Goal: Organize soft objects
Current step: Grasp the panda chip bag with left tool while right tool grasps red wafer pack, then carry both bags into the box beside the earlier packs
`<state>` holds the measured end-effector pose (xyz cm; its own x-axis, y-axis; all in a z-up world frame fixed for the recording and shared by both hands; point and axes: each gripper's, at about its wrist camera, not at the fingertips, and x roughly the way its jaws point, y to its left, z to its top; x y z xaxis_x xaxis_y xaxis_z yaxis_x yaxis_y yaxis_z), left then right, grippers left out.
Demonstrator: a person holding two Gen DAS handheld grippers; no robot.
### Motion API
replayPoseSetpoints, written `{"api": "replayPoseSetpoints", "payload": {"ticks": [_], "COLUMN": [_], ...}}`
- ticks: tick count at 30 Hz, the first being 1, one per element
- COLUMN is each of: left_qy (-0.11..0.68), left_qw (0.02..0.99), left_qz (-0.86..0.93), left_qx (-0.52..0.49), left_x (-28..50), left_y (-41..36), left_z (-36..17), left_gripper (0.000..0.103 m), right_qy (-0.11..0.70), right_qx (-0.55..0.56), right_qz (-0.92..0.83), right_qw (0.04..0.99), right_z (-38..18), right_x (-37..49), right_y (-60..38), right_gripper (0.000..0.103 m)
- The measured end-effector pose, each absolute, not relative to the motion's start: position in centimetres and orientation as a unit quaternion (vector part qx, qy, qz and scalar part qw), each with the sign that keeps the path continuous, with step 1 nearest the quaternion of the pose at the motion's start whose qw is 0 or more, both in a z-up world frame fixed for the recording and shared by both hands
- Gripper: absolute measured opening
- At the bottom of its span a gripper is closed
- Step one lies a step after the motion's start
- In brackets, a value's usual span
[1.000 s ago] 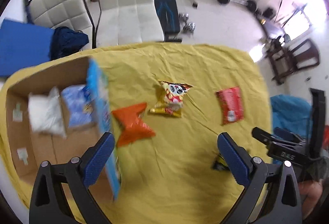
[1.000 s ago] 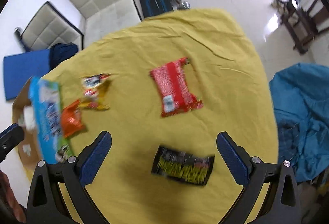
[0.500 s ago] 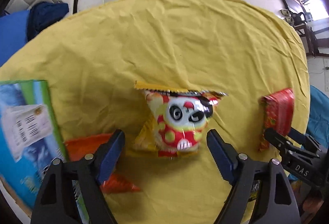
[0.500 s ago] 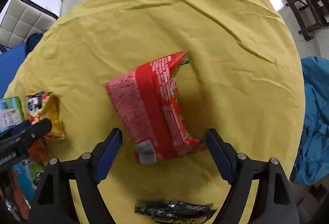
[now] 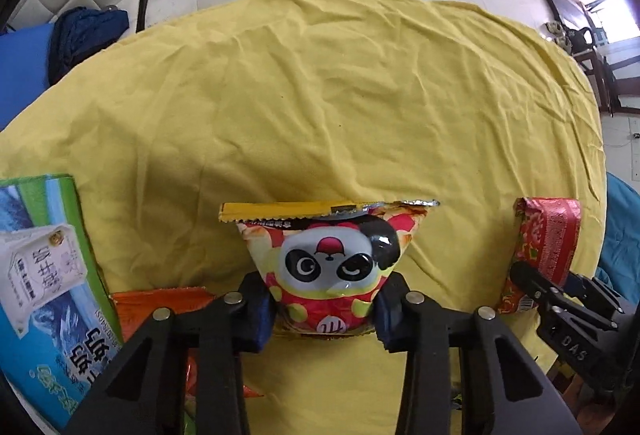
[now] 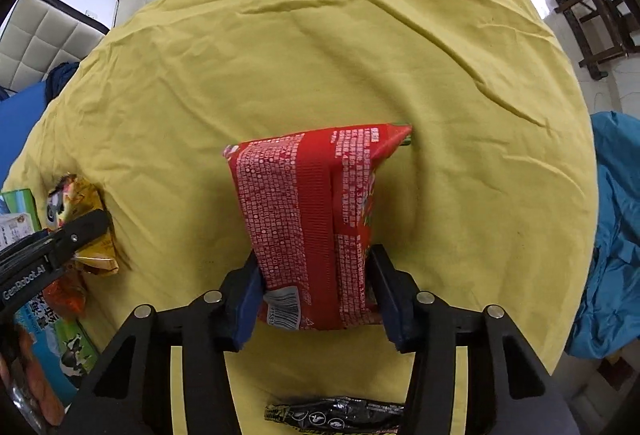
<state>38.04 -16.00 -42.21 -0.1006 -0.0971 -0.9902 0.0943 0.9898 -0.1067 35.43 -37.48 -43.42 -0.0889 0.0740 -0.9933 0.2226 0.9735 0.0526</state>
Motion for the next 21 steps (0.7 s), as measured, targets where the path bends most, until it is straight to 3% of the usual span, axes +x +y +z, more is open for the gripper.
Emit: {"api": "replayPoseSetpoints", "payload": {"ticks": [9,21], "left_qy": [0.699,0.644], "left_qw": [0.711,0.757], "left_qz": [-0.075,-0.112], "left_qx": [-0.002,-0.011], "left_x": [35.1,30.0], "left_y": [-15.6,-12.4], "left_z": [-37.2,-28.7], "left_gripper": [0.035,0.035], "right_qy": [0.722,0.678], "right_qx": [0.106,0.117], "right_qz": [-0.042,0.006], "right_qw": [0.682,0.725], "right_z": [-40.6,-32.2], "right_x": [34.0,29.8], "right_y": [-34.8,-30.2], "right_gripper": [0.048,0.047]}}
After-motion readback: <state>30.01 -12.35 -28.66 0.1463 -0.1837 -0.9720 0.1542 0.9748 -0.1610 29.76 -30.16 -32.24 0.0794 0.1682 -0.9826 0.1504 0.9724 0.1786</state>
